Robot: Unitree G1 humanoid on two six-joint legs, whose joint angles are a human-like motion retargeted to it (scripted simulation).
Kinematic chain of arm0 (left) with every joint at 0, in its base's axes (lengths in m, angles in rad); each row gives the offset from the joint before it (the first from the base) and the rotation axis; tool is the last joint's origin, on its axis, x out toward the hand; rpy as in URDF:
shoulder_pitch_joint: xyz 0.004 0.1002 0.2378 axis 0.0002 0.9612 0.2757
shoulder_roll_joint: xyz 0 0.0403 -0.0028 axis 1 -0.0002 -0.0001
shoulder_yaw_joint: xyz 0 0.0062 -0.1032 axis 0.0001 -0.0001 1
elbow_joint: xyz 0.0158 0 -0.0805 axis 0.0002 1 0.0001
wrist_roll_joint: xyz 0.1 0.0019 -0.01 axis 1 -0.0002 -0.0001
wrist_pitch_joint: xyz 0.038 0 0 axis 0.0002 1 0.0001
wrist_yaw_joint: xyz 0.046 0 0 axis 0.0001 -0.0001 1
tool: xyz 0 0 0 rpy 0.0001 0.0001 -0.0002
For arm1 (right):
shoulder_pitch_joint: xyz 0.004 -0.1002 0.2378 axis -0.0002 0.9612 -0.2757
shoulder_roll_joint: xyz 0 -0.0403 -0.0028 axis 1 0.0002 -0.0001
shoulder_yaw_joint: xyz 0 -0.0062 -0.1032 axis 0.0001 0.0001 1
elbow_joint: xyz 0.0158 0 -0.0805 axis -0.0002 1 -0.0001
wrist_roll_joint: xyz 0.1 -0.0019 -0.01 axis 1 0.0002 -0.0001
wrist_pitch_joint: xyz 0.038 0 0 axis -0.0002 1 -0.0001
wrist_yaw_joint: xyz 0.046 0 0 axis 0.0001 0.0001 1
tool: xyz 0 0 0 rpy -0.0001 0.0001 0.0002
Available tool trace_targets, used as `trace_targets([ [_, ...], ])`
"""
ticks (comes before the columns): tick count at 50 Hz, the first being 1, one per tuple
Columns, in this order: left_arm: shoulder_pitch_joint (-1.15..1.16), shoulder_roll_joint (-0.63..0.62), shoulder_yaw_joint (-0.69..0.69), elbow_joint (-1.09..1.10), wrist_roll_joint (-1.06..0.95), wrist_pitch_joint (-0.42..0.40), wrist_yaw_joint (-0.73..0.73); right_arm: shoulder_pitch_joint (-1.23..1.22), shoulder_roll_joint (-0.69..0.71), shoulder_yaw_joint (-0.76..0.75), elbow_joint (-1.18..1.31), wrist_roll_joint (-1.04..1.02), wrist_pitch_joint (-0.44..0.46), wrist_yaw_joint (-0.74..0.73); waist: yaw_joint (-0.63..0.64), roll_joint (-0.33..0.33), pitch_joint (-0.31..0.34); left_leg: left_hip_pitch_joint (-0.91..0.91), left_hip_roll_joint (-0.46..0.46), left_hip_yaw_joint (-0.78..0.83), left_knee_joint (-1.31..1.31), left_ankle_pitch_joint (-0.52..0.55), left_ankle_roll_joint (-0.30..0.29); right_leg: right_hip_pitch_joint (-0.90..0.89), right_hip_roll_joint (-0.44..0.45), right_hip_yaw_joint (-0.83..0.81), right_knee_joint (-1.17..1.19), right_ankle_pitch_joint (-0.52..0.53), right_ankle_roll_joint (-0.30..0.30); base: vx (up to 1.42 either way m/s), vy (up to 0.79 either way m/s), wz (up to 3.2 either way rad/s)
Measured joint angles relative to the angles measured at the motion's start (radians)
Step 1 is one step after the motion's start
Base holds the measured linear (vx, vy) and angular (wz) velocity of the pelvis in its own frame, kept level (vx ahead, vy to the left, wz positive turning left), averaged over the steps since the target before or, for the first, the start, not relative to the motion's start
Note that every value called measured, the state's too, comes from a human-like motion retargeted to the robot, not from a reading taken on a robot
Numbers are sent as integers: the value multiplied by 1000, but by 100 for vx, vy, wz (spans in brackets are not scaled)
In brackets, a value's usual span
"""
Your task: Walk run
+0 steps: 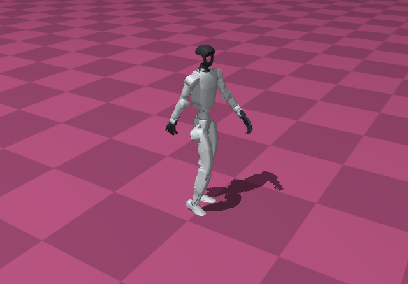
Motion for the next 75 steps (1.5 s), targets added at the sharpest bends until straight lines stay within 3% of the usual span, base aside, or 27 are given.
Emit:
trace_targets([
  [5,-60,40,-2,-126,12,-41,13,74,1,0,0,-73,21,101,-57,-41,4,130,-52,-61,-12,-70,-27,-57,-115,-33,-432,-76,-32,77,-34,64],
  [8,-44,45,11,-141,14,-43,42,51,-13,12,0,-71,36,119,-3,-35,-18,176,-40,-12,-15,-107,-62,-120,-74,23,-575,-103,33,88,-45,-67],
  [10,-10,37,28,-129,18,-49,55,5,-22,25,0,-42,46,118,-5,-56,-20,208,-62,-7,6,-108,-82,-141,-82,70,-485,-74,-8,86,-45,-17],
  [11,17,23,33,-106,23,-54,58,-24,-27,20,0,-29,53,103,-19,-49,-26,217,-53,-16,20,-84,-98,-135,-75,72,-451,-86,-60,90,-43,70],
  [13,71,-8,33,-22,37,-60,57,-82,-36,-11,0,-8,61,50,-70,-27,-41,226,-27,-56,63,3,-146,-106,-74,23,-429,-21,-93,97,-45,126],
  [15,129,-27,37,114,75,-33,38,-133,-41,-34,-11,24,53,-36,-113,-13,-69,218,-10,-81,141,162,-211,-63,-73,-4,-419,7,-128,96,-53,96],
  [18,212,-31,-6,347,195,61,-7,-247,-40,-33,-43,125,36,-155,-129,-21,-73,121,-10,-108,425,457,-315,-9,-81,92,-378,-54,-145,98,-58,34],
  [20,267,-21,-48,473,257,134,-37,-349,-38,-36,-68,155,47,-196,-107,-75,-76,39,-24,-31,625,599,-346,45,-110,13,-377,-76,-170,68,-44,-52],
  [22,377,-39,-29,473,345,210,-77,-439,-26,-59,-126,139,70,-222,-95,-116,-79,-31,-12,44,744,620,-306,92,-101,26,-395,-95,-192,75,-43,-71],
  [23,427,-54,-15,473,382,228,-90,-482,-23,-70,-159,136,78,-237,-90,-121,-78,-71,10,79,789,562,-271,112,-89,28,-402,-105,-198,75,-36,-41],
  [28,629,-139,33,473,399,157,-84,-644,-33,-69,-333,180,40,-332,13,-163,-53,-290,41,180,827,307,-158,207,-48,83,-447,-131,-210,76,-31,-69],
  [32,716,-176,58,473,390,118,-56,-713,-80,-37,-467,212,2,-360,101,-165,-26,-386,3,177,520,213,-94,286,7,103,-480,-170,-220,64,-18,-47],
  [37,733,-186,82,473,419,216,-22,-734,-130,-55,-535,173,-17,-387,148,-123,-2,-374,-21,341,41,174,-52,384,94,68,-484,-246,-220,82,-13,23],
  [39,713,-183,97,473,396,243,2,-723,-136,-60,-514,169,-12,-395,110,-111,-7,-339,-47,452,-59,129,-52,414,118,10,-474,-265,-203,72,-14,125],
  [41,684,-181,115,473,353,251,21,-699,-134,-66,-467,163,-2,-383,111,-113,-19,-318,-71,432,-74,147,21,433,127,0,-444,-248,-167,82,-15,35],
  [44,629,-166,155,473,290,240,71,-639,-113,-68,-358,133,23,-325,173,-142,-51,-312,-63,387,-33,203,108,447,103,-11,-359,-95,-60,103,-32,-94],
  [47,538,-121,156,472,223,240,106,-576,-86,-76,-214,59,59,-235,189,-141,-66,-315,-39,247,35,126,107,403,117,-10,-179,197,88,98,-18,-11],
  [50,404,-67,148,432,199,268,133,-501,-75,-72,-87,20,87,-150,166,-69,-41,-296,43,167,98,82,70,250,271,37,126,365,103,67,-28,119],
  [53,305,-63,120,310,153,253,166,-381,-70,-66,-22,-13,65,-51,198,-23,-33,-178,45,188,49,51,77,190,276,126,235,238,103,86,22,104],
  [57,216,-71,47,83,125,160,148,-206,-44,-40,-9,-14,32,7,116,30,-22,-80,-28,60,8,44,104,89,137,144,233,61,64,82,32,218],
  [60,163,-37,-16,-75,131,83,113,-112,-21,-45,0,-17,-2,37,50,45,-19,-31,-66,-47,-4,37,111,42,4,96,53,-35,-22,63,-1,212],
  [65,94,24,-68,-191,183,15,119,-58,0,-34,0,-21,-5,206,2,-14,-2,66,-165,-181,14,-6,111,5,-69,222,-376,-92,-73,61,-16,140],
  [67,97,31,-63,-198,190,14,126,-72,-8,-16,0,-31,-1,253,19,-20,13,110,-167,-192,19,-23,100,-4,-21,335,-502,-121,-29,80,-23,25],
  [68,102,30,-57,-191,190,13,128,-88,-15,-7,0,-37,0,264,25,-23,24,131,-167,-195,27,-33,94,-1,2,372,-552,-143,70,73,-45,0],
  [70,119,34,-34,-159,187,11,124,-142,-30,10,0,-47,7,250,42,-37,46,172,-108,-200,72,-83,28,-6,97,292,-576,-144,103,64,-62,0],
  [73,167,-19,0,-44,186,17,103,-215,-62,17,0,-50,57,109,19,-51,20,199,-210,-212,61,-17,58,10,55,451,-521,-48,78,69,24,64],
  [75,207,-50,9,67,193,31,72,-248,-76,11,-13,-21,97,-23,-33,-42,-3,207,-218,-263,98,37,24,15,34,409,-488,67,36,74,-4,172],
])
